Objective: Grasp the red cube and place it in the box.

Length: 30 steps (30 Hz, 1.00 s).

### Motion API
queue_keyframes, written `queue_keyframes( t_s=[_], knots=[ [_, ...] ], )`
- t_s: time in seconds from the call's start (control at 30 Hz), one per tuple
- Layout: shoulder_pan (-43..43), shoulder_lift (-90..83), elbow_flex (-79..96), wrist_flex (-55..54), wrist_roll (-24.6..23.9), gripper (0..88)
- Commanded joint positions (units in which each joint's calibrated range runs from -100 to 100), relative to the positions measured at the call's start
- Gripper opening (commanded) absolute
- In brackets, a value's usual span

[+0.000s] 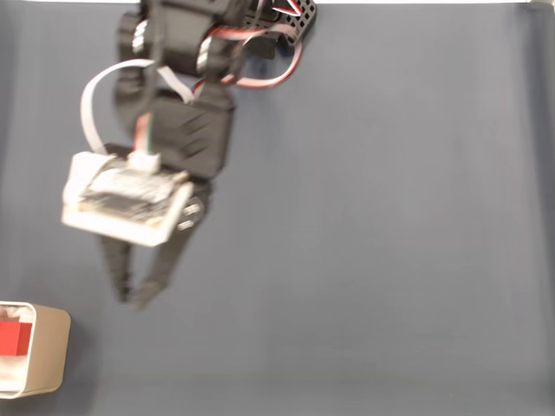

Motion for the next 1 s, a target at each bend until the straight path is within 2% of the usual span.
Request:
queue_keyframes(
  t_s=[0.0, 0.4, 0.97],
  knots=[
    [-4.2, -9.8, 5.6, -1.9, -0.1, 0.0],
    [-12.0, -29.8, 30.3, -4.8, -0.5, 0.0],
    [-15.7, -69.9, 83.2, -8.6, -2.1, 0.0]
  ],
)
